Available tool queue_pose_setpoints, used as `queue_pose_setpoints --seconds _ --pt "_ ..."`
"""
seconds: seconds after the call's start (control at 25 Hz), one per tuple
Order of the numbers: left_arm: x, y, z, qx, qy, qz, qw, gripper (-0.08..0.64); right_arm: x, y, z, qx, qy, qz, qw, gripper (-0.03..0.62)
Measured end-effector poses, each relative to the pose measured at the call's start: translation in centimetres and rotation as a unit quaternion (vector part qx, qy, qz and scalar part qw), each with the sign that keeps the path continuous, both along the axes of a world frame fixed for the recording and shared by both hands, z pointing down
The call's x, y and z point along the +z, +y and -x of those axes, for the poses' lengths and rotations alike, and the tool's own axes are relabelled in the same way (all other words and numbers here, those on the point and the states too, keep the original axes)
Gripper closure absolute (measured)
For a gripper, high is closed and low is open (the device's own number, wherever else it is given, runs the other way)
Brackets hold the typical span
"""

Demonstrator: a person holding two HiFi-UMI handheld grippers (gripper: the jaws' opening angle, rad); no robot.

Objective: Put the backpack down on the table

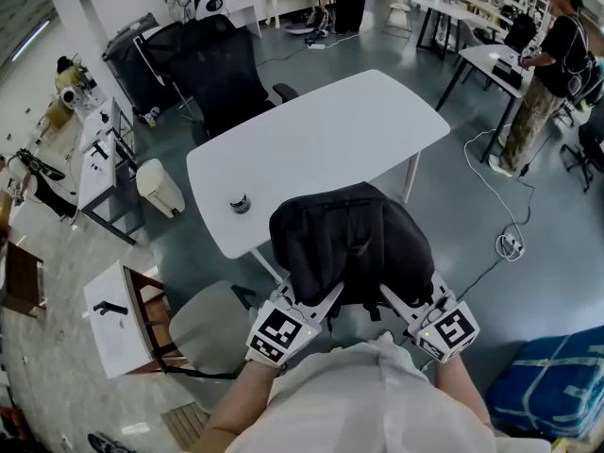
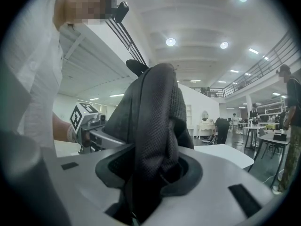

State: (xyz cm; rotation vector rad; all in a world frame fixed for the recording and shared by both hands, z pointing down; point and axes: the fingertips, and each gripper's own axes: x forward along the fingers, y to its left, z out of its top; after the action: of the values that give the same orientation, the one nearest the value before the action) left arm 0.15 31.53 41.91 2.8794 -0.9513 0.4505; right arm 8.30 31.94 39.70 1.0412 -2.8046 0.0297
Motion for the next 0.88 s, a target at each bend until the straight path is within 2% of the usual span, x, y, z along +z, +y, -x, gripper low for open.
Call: queue_pose_setpoints --seconds 0.88 --pt "0.01 -0.65 0.24 0.004 -0.001 -0.005 1.0000 0.471 0.04 -0.57 0.24 0.003 -0.008 -0.001 1.000 0.426"
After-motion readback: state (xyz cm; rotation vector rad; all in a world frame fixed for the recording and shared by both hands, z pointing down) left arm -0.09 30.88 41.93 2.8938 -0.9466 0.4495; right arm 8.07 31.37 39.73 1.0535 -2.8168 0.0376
